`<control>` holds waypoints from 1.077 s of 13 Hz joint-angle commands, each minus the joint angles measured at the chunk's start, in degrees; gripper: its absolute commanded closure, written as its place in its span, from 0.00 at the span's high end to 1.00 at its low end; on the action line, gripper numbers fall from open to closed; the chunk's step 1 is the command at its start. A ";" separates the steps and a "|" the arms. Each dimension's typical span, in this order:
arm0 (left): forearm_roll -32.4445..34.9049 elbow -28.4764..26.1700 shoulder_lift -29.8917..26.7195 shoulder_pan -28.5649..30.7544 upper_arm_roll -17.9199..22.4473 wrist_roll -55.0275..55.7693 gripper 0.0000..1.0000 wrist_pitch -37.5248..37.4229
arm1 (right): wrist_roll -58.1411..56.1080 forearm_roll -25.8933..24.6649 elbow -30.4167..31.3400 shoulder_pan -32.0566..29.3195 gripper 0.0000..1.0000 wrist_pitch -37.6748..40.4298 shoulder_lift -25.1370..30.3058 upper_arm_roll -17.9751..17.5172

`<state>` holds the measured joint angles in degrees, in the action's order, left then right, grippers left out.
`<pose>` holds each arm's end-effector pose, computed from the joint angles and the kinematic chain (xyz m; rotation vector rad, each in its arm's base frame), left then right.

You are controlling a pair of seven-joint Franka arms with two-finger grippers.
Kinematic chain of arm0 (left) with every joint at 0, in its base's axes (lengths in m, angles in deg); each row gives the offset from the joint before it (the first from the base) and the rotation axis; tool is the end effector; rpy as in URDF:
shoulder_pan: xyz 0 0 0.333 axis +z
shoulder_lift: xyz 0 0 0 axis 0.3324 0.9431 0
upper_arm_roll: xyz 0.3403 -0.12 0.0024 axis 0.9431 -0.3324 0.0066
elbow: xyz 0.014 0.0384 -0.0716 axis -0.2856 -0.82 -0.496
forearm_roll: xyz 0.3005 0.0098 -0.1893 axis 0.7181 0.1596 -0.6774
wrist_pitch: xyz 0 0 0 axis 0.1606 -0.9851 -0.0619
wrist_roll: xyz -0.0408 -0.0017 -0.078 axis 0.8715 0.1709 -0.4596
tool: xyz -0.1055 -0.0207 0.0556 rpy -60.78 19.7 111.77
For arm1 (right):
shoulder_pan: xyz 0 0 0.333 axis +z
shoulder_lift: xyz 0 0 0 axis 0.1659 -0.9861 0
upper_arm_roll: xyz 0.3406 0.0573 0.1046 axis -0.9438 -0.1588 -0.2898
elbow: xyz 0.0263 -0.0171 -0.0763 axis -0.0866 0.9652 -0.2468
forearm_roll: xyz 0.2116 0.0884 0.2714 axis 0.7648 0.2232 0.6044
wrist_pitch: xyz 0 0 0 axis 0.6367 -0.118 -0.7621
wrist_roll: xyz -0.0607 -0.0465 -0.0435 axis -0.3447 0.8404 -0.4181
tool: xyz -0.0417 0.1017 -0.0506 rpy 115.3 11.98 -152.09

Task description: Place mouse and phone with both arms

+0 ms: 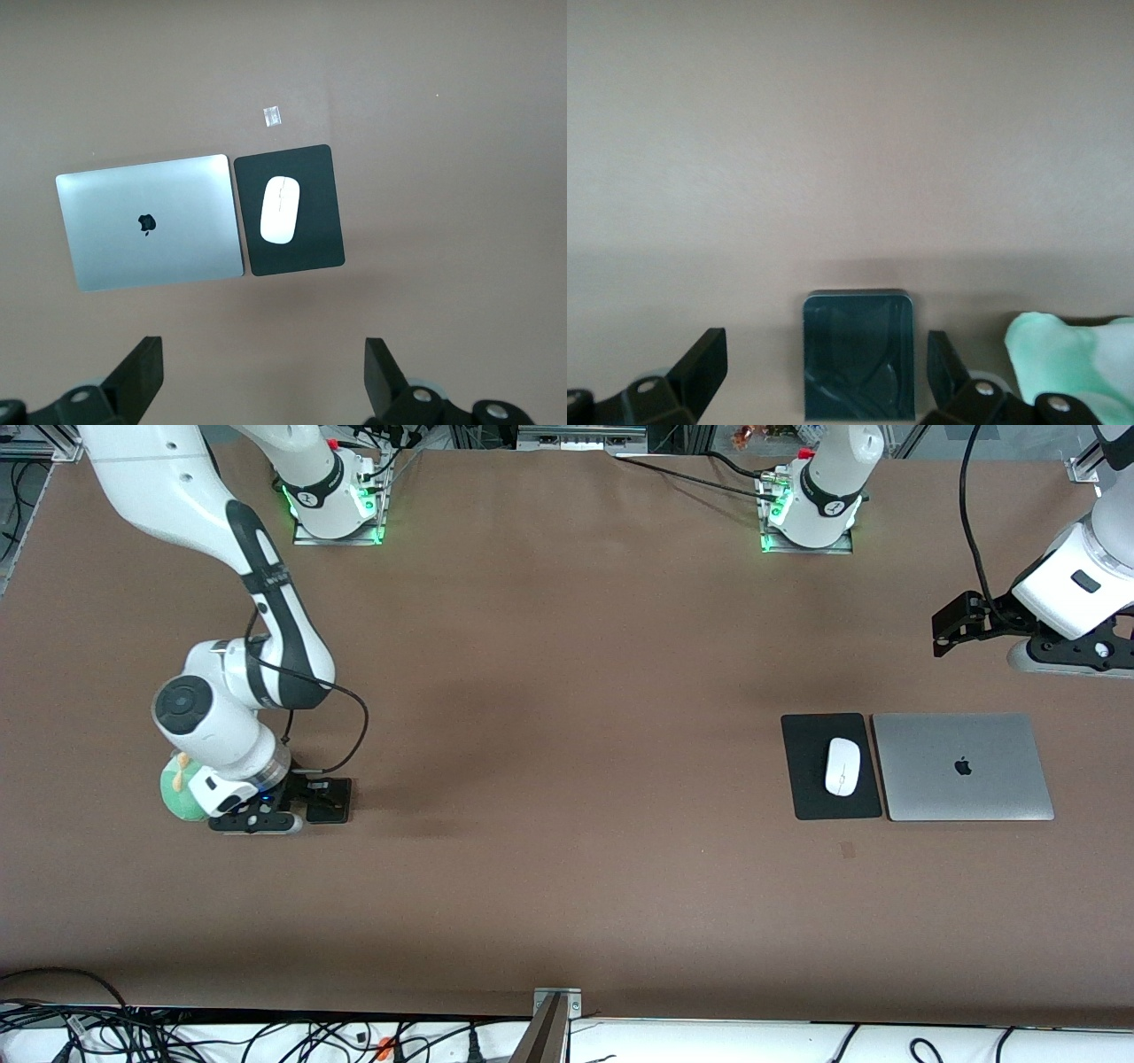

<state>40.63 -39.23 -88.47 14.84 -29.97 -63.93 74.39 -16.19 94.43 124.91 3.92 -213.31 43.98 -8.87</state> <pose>0.5197 -0.0373 0.6375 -3.0829 0.1369 0.0605 0.6575 0.0946 0.3300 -3.0994 -0.0202 -0.2631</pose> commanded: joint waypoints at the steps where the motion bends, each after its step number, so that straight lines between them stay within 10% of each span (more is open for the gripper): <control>1: -1.13 1.20 0.16 0.18 0.06 0.23 1.00 -0.42 | -4.02 4.04 -2.82 -2.04 1.00 8.01 4.56 -0.45; 14: -2.62 1.90 0.25 0.62 0.68 2.34 1.00 -0.42 | -6.31 -4.19 -8.44 -7.14 1.00 47.13 26.97 3.69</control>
<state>39.29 -38.46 -88.47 15.15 -29.23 -61.88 74.40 -21.79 92.47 118.18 -0.96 -170.07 69.61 -3.67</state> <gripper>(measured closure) 0.000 0.000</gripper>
